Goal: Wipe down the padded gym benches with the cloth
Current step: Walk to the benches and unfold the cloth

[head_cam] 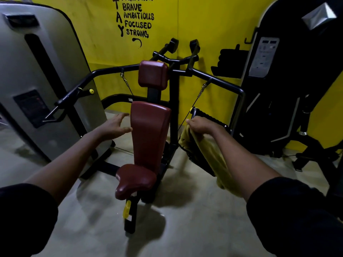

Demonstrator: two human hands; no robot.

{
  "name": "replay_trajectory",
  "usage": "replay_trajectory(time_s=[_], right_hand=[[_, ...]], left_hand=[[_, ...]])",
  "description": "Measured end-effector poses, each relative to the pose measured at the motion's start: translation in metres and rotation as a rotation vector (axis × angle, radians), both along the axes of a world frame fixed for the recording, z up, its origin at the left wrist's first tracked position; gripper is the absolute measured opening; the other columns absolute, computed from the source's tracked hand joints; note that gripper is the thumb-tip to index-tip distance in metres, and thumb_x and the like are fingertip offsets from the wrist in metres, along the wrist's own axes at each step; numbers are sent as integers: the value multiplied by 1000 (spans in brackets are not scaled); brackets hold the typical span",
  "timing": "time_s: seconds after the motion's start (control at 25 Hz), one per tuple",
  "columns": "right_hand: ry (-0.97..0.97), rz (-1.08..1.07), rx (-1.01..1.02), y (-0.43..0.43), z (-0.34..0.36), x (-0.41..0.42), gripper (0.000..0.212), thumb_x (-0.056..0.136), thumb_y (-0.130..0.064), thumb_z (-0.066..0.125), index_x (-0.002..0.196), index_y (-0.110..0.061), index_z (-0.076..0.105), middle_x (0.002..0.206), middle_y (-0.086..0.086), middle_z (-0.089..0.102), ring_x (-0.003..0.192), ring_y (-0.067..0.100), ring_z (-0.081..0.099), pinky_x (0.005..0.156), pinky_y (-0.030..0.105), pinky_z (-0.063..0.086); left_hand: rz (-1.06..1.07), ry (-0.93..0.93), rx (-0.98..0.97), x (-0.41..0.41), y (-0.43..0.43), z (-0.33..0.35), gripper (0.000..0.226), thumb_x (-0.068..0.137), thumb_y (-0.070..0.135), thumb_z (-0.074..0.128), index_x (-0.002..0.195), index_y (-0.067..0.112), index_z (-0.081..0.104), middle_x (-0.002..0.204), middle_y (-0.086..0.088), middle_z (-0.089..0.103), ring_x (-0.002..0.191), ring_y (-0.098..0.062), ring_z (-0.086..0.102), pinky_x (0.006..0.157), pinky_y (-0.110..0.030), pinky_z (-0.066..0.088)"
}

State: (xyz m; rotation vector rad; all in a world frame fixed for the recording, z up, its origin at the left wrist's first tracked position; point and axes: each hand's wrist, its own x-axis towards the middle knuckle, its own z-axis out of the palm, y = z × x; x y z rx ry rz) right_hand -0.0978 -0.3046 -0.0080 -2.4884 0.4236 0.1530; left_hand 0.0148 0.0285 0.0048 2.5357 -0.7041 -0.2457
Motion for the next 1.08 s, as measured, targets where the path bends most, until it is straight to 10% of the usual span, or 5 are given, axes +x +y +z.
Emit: replay_trajectory(time_s=[0.2,0.4,0.56,1.08], right_hand=[[33,-28,308,57,35,22,74,101,-56,51,154,-6,35,158,13,35,144,36,36,112,49,34],[53,181,247,138,48,63,21,95,-34,67,83,-22,54,103,9,56,84,22,53,80,38,48],[101,361,320,230,54,71,20,96,-38,62,97,-20,53,104,11,56,96,27,56,102,52,48],[-108,905,502,616,72,9,20,101,-32,61,93,-14,58,76,-1,49,67,11,47,57,26,37]], left_hand=[[95,-19,-39,-11,47,10,75,93,24,69,154,10,28,155,-18,33,141,-31,35,113,-42,34],[261,-37,-58,-41,136,10,76,93,29,70,155,13,29,157,-15,33,142,-28,36,113,-39,33],[472,-37,-81,-84,239,4,77,90,29,73,154,11,33,154,-15,37,139,-28,39,115,-37,33],[1125,-174,30,-363,568,32,76,89,39,73,152,19,36,154,-14,39,138,-29,43,112,-42,38]])
